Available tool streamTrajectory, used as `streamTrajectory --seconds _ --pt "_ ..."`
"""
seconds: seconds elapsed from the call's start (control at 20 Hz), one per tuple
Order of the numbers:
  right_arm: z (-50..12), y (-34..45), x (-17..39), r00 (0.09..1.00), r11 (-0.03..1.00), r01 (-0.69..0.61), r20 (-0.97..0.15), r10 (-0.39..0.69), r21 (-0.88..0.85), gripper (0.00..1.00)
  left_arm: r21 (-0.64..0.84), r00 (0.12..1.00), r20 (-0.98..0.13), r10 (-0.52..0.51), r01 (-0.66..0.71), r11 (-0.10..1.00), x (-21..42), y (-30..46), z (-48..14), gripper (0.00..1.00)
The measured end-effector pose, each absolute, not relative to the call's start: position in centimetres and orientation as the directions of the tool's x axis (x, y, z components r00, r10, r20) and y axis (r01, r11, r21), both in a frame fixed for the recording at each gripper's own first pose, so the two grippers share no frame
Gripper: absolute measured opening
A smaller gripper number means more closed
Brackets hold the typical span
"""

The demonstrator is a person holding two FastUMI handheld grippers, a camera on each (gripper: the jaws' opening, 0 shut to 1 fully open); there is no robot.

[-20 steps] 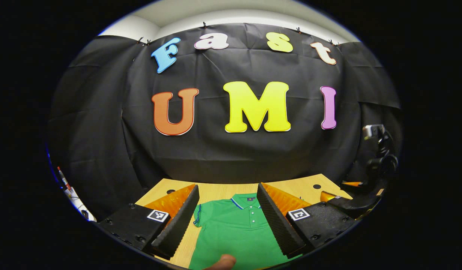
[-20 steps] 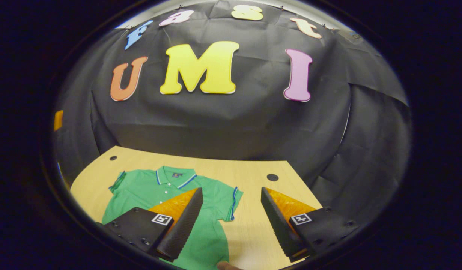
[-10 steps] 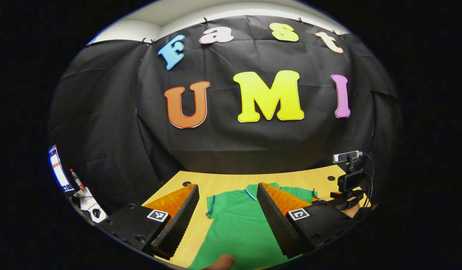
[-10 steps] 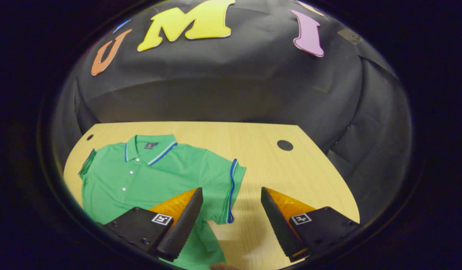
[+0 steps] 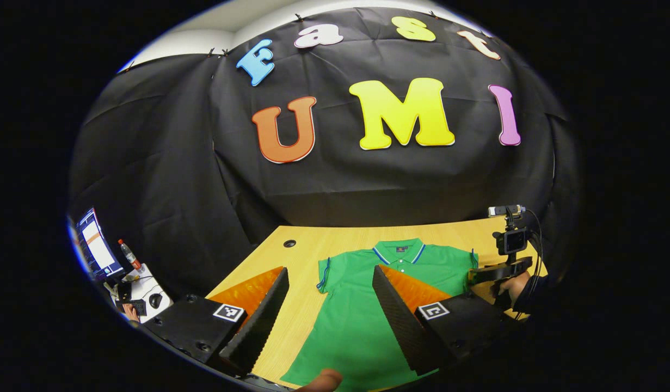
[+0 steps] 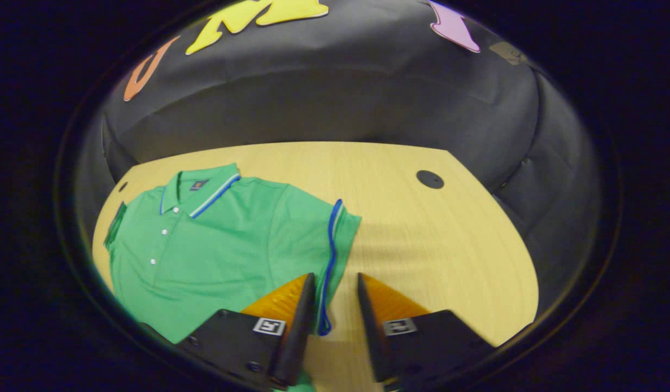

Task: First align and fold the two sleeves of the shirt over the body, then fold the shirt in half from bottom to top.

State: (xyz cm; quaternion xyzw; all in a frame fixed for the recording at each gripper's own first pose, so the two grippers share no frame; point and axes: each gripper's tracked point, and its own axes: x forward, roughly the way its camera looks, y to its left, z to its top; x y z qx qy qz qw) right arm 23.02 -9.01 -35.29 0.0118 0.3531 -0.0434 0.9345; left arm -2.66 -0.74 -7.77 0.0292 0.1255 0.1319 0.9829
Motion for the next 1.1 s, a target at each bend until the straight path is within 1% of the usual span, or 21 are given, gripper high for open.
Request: streamTrajectory --seconds 0.1,0.15,0.25,0.3,0.45,0.5,0.55,0.85,0.9,0.95,1.05,1.1 --pt "-35.2 -8.5 23.1 0.747 0.997 0.073 -0.663 -0.049 0.009 0.36 0.104 0.93 -0.254 0.267 -0.249 0.963 -2.8 -0.9 -8.2 1.0" --pt "-35.3 -9.0 23.1 0.745 0.997 0.078 -0.663 -0.07 -0.018 0.36 0.109 0.929 -0.257 0.266 -0.245 0.963 -2.9 -1.0 -8.1 1.0" --pt "-35.2 -8.5 23.1 0.745 0.997 0.072 -0.666 -0.048 0.009 0.09 0.118 0.931 -0.25 0.265 -0.243 0.963 -3.2 -1.2 -7.7 1.0" --pt "-35.2 -8.5 23.1 0.743 0.997 0.076 -0.667 -0.043 0.021 0.11 0.122 0.932 -0.246 0.267 -0.243 0.962 -3.2 -1.2 -7.5 1.0" --pt "-34.8 -9.4 23.1 0.753 0.995 0.097 -0.655 -0.063 0.016 0.1 0.121 0.932 -0.239 0.271 -0.249 0.961 -3.5 -0.9 -7.2 1.0" --pt "-34.5 -9.3 23.4 0.762 0.995 0.096 -0.644 -0.057 0.025 0.03 0.117 0.932 -0.239 0.274 -0.253 0.96 -3.5 -0.8 -7.2 1.0" --pt "-34.1 -9.4 23.3 0.77 0.996 0.086 -0.636 -0.055 0.019 0.03 0.115 0.93 -0.241 0.276 -0.255 0.96 -3.6 -0.7 -7.3 1.0" --pt "-30.4 -5.9 24.1 0.836 0.996 -0.067 -0.549 0.024 -0.059 0.03 0.091 0.922 -0.245 0.299 -0.286 0.954 -4.7 0.7 -7.5 1.0" --pt "-29.9 -5.1 24.2 0.843 0.994 -0.089 -0.537 0.038 -0.069 0.0 0.086 0.921 -0.246 0.303 -0.29 0.953 -4.8 0.9 -7.6 1.0" --pt "-29.5 -3.8 24.2 0.845 0.99 -0.129 -0.528 0.079 -0.058 0.03 0.082 0.92 -0.246 0.306 -0.295 0.952 -5.0 1.1 -7.6 1.0" --pt "-29.8 -1.7 24.0 0.837 0.981 -0.187 -0.531 0.129 -0.057 0.0 0.073 0.918 -0.245 0.311 -0.303 0.95 -5.4 1.6 -7.7 1.0" --pt "-30.0 -0.5 23.8 0.829 0.975 -0.218 -0.537 0.157 -0.05 0.03 0.069 0.917 -0.249 0.312 -0.305 0.95 -5.7 1.8 -7.9 1.0"
